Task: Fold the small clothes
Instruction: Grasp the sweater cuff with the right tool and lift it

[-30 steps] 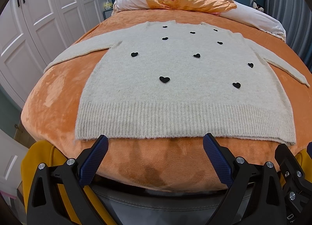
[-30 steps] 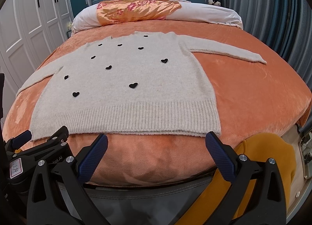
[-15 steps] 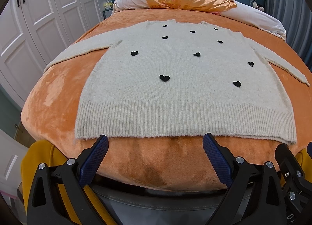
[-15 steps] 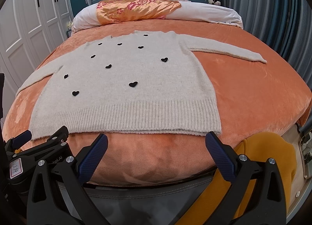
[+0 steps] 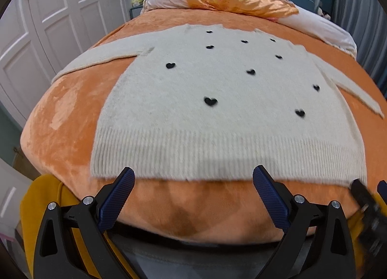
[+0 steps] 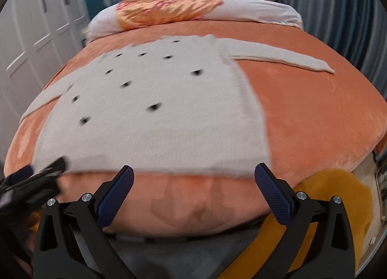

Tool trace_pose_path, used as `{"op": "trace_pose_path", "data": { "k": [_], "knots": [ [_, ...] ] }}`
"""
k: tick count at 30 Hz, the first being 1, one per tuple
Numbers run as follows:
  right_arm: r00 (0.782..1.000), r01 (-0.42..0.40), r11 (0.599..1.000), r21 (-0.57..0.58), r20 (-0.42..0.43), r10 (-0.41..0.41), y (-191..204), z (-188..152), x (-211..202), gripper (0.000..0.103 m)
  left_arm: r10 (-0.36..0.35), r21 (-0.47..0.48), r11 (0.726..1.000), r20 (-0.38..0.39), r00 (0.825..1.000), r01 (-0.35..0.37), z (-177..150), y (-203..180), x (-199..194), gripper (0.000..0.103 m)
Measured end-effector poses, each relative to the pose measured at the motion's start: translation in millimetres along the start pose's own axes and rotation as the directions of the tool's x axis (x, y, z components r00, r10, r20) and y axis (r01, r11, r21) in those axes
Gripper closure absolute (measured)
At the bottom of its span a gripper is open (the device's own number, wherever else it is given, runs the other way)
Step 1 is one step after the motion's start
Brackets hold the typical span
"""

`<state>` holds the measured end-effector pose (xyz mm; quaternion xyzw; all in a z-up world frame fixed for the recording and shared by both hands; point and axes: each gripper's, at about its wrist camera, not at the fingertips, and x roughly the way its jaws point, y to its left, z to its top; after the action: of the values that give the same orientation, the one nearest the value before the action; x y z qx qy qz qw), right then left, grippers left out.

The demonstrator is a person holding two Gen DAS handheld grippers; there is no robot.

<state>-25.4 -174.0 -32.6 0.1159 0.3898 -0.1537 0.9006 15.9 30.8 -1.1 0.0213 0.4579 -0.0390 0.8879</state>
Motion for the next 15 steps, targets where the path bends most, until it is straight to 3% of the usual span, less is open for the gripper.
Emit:
{"op": "trace_pose_path", "data": {
  "k": [5,8,11,15],
  "knots": [
    [0.998,0.053,0.986,0.159,0.02,-0.057,-88,61,32,0.005,0.011,-0.037,0.999,-0.008,1.0,-0.012,34,14,17,0.006],
    [0.996,0.071,0.954,0.292,0.036,-0.085,-159,106,59,0.005,0.026,-0.02,0.999,0.014,1.0,-0.026,55,18,28,0.006],
    [0.993,0.089,0.905,0.417,0.035,-0.114,-233,152,97,0.005,0.029,-0.027,0.999,0.024,0.999,-0.028,78,20,40,0.006],
    [0.987,0.136,0.824,0.55,-0.001,-0.162,-308,188,141,0.005,0.02,-0.067,0.998,0.018,1.0,-0.018,107,25,61,0.007]
  ]
}}
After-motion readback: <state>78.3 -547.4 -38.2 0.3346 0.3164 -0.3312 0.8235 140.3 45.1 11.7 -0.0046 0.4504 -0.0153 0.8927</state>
